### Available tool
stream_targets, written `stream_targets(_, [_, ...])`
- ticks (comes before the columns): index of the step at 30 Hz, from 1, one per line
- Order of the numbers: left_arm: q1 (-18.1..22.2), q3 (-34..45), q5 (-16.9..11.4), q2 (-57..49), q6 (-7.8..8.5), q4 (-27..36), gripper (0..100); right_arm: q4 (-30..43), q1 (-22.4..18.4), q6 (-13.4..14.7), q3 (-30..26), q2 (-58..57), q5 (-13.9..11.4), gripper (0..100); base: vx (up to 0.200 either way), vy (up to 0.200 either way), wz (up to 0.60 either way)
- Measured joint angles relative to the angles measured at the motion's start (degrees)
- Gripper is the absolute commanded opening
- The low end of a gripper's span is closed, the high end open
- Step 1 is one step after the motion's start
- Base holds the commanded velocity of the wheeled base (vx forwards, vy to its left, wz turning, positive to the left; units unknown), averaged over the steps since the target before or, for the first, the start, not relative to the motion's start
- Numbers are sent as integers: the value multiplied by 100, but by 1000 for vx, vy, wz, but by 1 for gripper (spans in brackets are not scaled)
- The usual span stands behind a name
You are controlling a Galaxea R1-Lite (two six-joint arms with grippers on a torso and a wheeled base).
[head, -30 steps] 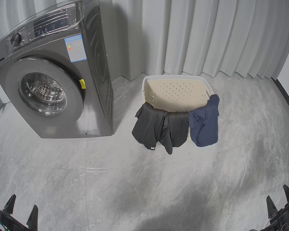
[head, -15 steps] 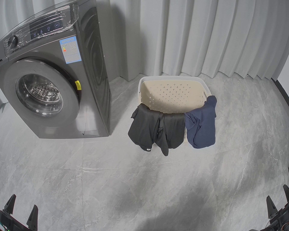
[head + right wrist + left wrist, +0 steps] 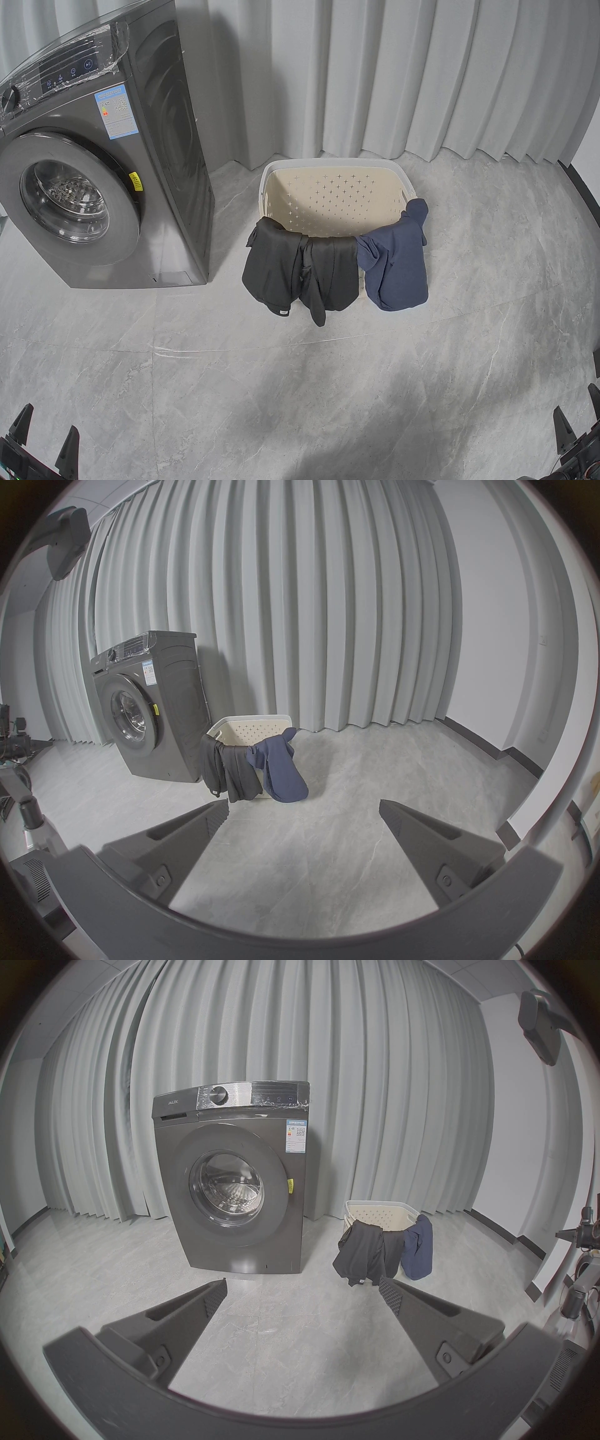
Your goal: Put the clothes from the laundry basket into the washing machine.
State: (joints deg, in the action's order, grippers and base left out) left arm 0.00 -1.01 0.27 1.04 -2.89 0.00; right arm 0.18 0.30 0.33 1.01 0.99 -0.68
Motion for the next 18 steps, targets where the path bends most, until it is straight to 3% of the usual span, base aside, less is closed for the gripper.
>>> stream_targets(10, [0,0,5,0,2,0,100,0,0,2,0,0,0,100,0,-200,0])
stream_targets(18, [0,0,5,0,0,0,100,2,2,0,0,0,6,100,0,0,0])
